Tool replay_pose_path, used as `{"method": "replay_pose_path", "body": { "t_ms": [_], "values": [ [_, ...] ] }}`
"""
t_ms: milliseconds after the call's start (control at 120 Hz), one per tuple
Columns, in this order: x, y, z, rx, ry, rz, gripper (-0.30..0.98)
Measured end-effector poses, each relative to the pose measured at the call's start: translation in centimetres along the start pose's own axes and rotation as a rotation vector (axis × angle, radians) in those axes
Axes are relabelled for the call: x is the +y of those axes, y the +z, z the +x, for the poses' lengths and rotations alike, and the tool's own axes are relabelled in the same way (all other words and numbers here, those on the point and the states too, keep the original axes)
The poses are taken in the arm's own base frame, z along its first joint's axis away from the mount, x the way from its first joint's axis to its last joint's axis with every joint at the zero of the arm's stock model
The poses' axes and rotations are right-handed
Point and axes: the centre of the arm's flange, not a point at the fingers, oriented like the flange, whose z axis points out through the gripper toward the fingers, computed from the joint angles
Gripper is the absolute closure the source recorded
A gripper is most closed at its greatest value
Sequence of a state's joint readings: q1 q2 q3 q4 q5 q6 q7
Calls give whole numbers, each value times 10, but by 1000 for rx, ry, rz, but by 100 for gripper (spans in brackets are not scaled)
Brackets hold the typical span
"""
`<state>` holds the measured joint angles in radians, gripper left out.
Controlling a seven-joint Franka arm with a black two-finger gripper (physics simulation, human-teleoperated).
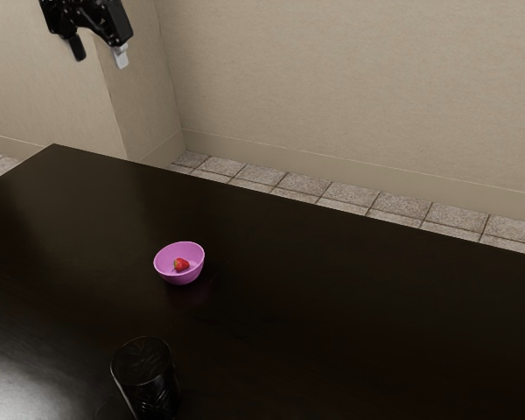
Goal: Take strawberry from the bowl
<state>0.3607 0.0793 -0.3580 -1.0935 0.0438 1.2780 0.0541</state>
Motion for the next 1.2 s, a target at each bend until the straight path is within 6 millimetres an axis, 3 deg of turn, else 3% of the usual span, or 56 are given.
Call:
{"method": "replay_pose_path", "body": {
  "t_ms": [100, 167, 250, 275, 325, 358, 442, 525, 725, 967, 1200],
  "values": [
    [14, 11, -3, -15, 20, 10, 0],
    [39, 58, 3, -76, 65, 48, 0],
    [69, 124, 39, -121, 132, 88, 0],
    [61, 153, 55, -143, 113, 94, 0],
    [20, 206, 80, -168, 25, 105, 0],
    [4, 236, 91, -176, -20, 104, 0],
    [-9, 298, 106, -173, -84, 93, 0],
    [-12, 343, 110, -168, -128, 83, 0],
    [-9, 405, 106, -146, -200, 67, 0],
    [-4, 459, 84, -159, -255, 60, 0],
    [-12, 433, 85, -87, 70, 55, 0]
  ]
}}
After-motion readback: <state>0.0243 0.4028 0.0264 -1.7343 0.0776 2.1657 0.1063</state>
